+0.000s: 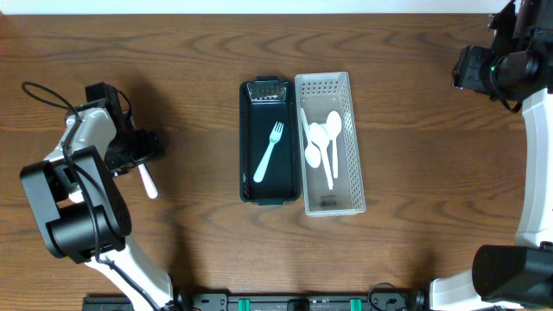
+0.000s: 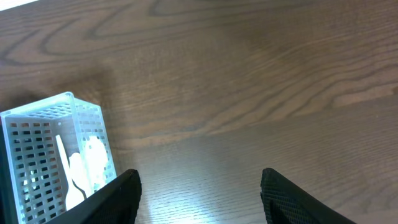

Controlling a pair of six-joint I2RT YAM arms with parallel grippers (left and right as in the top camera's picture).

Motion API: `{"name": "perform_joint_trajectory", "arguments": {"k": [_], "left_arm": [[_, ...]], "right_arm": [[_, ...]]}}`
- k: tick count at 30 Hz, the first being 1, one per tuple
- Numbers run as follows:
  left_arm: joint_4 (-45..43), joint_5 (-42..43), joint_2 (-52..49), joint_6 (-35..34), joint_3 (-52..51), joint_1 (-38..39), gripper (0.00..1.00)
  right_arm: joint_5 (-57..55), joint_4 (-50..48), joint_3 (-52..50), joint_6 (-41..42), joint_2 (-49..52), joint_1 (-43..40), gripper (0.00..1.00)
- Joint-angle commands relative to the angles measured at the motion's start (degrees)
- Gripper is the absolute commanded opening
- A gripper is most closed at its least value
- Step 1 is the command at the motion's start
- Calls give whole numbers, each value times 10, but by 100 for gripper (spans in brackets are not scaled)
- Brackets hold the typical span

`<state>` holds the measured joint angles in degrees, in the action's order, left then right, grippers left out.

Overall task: Pack container
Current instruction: 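Return the left gripper and grasp the white spoon on the left, then place the spoon into the black tray beside the fork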

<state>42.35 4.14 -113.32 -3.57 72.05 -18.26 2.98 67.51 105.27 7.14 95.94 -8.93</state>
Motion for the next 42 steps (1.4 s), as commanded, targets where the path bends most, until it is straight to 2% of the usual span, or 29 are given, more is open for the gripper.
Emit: {"name": "perform_joint_trajectory", "arguments": {"k": [1, 4, 9, 14, 20, 25, 29, 34, 42], "left_arm": [[8, 15, -24, 8, -33, 1, 70], [10, 15, -24, 8, -33, 1, 53], [10, 15, -23, 8, -33, 1, 39], [8, 14, -16, 8, -27, 1, 15], [10, 14, 22, 8, -15, 2, 9], [29, 14, 106, 8, 10, 26, 8], [70, 14, 198, 7, 72, 90, 8], [97, 14, 266, -16, 159, 215, 8], [84, 14, 233, -48, 182, 391, 8]], "right_arm": [[-2, 0, -1, -6, 1, -5, 65], [-2, 0, -1, -6, 1, -5, 65], [-2, 0, -1, -6, 1, -5, 65], [-2, 0, -1, -6, 1, -5, 64], [-2, -5, -1, -6, 1, -5, 65], [-2, -6, -1, -6, 1, -5, 65], [-2, -9, -1, -6, 1, -5, 64], [-2, -9, -1, -6, 1, -5, 65], [-2, -8, -1, -6, 1, -5, 65]]}}
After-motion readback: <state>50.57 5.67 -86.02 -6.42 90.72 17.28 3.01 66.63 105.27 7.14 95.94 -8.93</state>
